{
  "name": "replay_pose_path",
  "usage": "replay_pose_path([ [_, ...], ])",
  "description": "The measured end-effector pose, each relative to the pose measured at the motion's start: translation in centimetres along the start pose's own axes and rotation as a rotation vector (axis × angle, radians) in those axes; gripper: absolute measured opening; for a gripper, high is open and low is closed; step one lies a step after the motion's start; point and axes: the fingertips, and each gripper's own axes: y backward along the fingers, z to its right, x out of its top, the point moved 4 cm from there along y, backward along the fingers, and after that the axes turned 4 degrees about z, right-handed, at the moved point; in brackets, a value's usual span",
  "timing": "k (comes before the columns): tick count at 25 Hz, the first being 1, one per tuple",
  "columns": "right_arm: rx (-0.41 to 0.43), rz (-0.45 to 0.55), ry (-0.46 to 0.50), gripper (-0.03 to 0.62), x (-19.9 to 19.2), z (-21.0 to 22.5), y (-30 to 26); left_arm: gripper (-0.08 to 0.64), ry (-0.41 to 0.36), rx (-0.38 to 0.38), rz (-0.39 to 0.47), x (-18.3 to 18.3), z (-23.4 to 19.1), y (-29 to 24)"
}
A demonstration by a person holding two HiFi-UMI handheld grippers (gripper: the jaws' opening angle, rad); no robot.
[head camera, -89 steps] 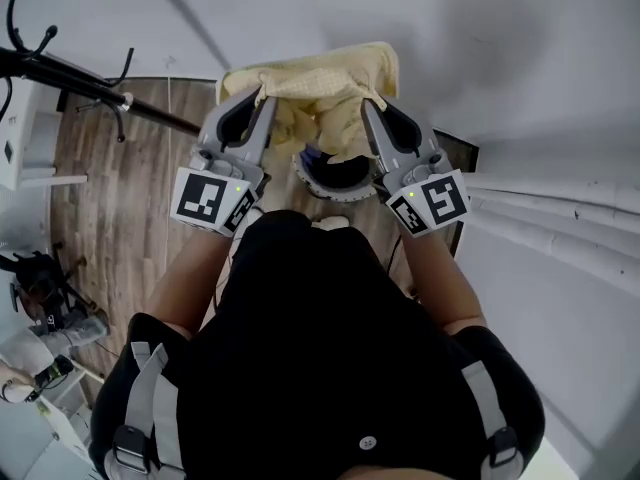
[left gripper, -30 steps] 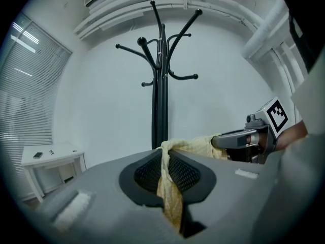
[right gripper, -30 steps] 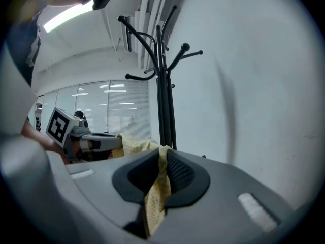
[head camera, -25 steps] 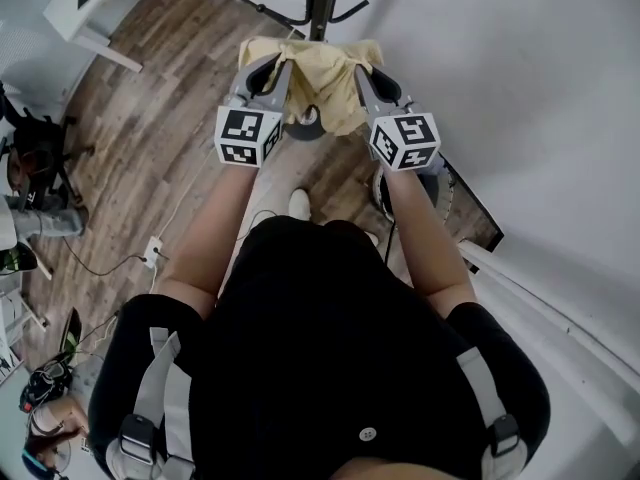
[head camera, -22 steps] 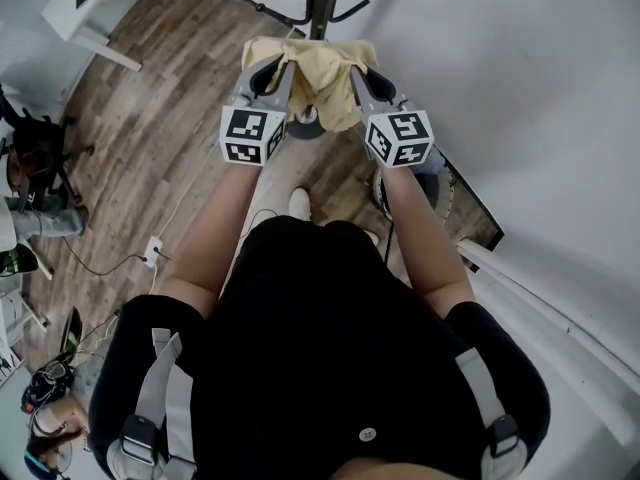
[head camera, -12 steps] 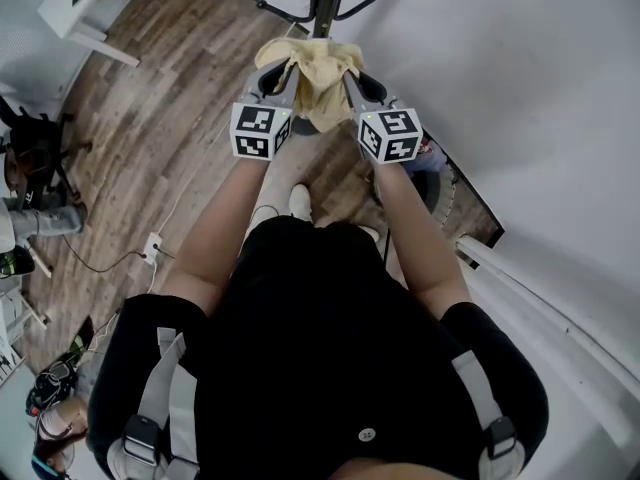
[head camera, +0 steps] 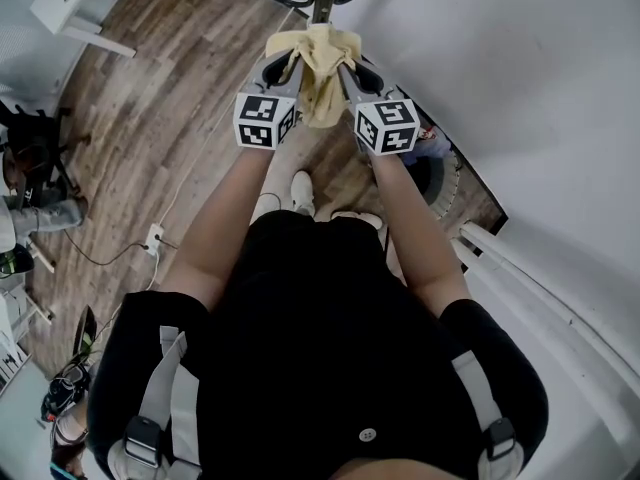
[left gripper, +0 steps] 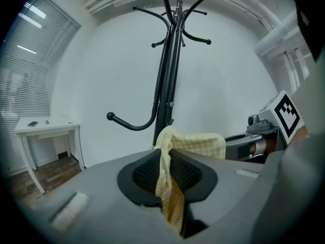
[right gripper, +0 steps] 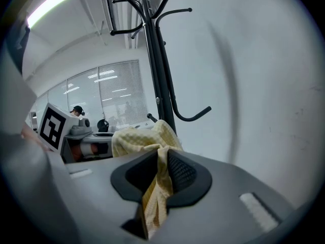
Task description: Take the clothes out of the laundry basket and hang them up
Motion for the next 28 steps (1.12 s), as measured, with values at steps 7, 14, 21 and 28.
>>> replay_pose_path([
  [7,-0.004,-0.022,0.001,0.108,-1.0,0.0,0.0,0.071,-0.033,-0.002,-0.017,-0.9,-0.3,0.5],
  [14,0.0,-0.066,0.016,0.132,-2.2,-0.1,0.0,0.136,-0.117,0.001,-0.053,-2.2,-0.7,1.2],
  [21,0.002,-0.092,0.015,0.153,-3.6,-0.2,0.3,0.179,-0.105,-0.01,-0.07,-3.6,-0.5,1.8],
  [28,-0.005,-0.094,0.014,0.179,-4.1,-0.7,0.9,0.201,-0.096,-0.014,-0.064,-3.8,-0.7,2.9],
])
